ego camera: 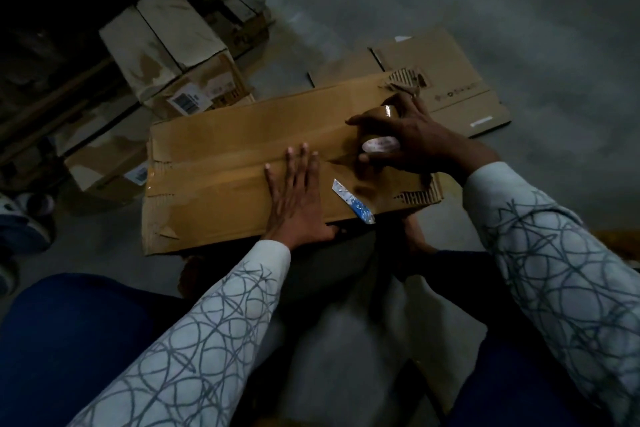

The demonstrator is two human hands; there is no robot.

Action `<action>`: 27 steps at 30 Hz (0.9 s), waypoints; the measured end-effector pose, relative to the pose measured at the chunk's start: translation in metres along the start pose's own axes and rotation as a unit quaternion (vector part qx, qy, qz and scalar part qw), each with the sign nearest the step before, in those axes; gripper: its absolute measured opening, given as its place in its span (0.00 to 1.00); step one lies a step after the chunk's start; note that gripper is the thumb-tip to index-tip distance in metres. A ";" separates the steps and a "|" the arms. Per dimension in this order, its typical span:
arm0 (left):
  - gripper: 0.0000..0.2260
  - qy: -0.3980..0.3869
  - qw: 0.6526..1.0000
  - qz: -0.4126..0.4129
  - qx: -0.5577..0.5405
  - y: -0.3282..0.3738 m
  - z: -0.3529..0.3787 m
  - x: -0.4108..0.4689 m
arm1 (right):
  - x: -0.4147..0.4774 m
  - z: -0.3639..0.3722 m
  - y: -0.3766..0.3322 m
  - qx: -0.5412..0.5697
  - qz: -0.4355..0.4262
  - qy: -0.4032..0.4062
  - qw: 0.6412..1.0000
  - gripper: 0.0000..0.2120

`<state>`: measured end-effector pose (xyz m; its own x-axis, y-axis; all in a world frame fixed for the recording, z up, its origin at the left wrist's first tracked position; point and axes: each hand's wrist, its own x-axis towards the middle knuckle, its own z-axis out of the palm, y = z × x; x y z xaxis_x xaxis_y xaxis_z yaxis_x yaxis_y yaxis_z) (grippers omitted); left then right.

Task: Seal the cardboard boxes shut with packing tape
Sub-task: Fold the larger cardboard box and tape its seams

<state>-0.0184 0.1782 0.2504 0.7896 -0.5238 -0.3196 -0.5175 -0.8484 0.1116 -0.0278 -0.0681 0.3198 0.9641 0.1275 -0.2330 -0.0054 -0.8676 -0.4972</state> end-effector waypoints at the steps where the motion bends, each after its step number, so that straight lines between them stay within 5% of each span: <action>1: 0.65 0.000 1.000 0.022 -0.005 0.006 0.000 0.001 | 0.001 0.000 0.000 0.001 0.000 0.001 1.000 0.30; 5: 0.68 -0.005 0.993 0.084 -0.078 0.035 -0.004 0.008 | 0.003 0.002 -0.005 -0.019 -0.008 0.006 1.000 0.29; 10: 0.70 -0.004 0.989 0.043 -0.140 0.060 -0.005 0.015 | 0.006 0.009 -0.002 0.023 0.005 0.025 0.999 0.34; 22: 0.74 -0.090 0.995 0.012 0.046 0.071 -0.015 0.026 | 0.018 0.011 -0.010 -0.023 -0.001 0.086 0.996 0.27; 27: 0.76 -0.079 0.997 -0.005 0.023 0.076 -0.010 0.024 | 0.005 -0.010 0.002 -0.070 0.022 0.071 0.995 0.27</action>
<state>-0.0357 0.1003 0.2611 0.7344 -0.4942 -0.4652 -0.5279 -0.8467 0.0660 -0.0200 -0.0742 0.3254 0.9916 0.0273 -0.1265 -0.0211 -0.9303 -0.3662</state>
